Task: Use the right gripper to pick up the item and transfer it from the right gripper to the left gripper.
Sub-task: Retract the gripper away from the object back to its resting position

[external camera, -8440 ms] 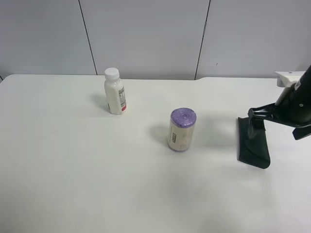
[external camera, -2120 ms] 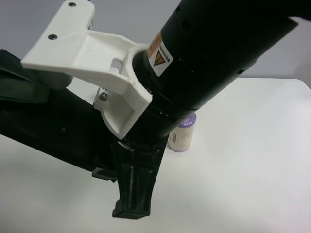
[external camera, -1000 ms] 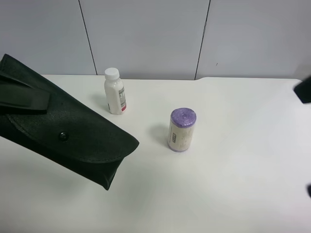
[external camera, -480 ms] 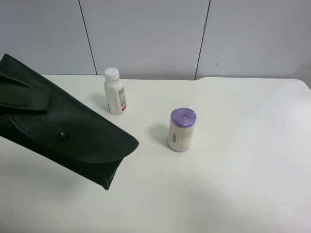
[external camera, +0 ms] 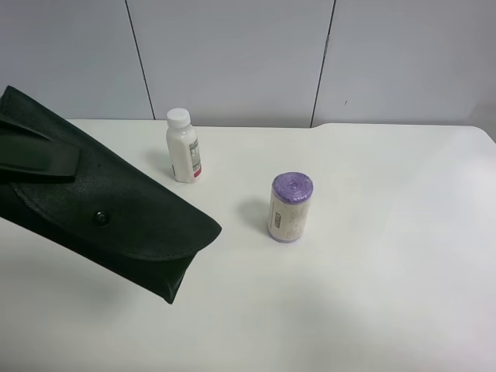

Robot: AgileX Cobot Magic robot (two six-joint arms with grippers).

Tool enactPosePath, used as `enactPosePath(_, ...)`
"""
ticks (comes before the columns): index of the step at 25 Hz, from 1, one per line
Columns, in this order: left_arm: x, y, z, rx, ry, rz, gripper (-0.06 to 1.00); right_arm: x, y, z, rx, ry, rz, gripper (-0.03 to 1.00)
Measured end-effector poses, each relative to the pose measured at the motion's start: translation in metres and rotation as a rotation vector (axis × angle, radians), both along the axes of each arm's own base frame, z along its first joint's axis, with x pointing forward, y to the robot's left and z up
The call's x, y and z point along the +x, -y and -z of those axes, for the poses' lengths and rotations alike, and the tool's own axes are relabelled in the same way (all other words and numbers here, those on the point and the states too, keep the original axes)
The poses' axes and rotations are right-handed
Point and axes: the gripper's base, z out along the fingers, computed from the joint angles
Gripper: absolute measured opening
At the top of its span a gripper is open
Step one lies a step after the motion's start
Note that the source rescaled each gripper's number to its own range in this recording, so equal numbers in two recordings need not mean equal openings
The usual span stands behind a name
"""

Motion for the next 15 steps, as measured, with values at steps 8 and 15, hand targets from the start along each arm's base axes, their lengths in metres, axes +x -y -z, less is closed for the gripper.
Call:
enactPosePath(8,0.000,0.000,0.000,0.000,0.000,0.000,0.00,0.001,0.002,0.000,0.005,0.003,0.166,1.00)
enactPosePath(15,0.000,0.000,0.000,0.001,0.002,0.001,0.00,-0.006,0.011,0.000,0.055,0.054,0.670,1.00)
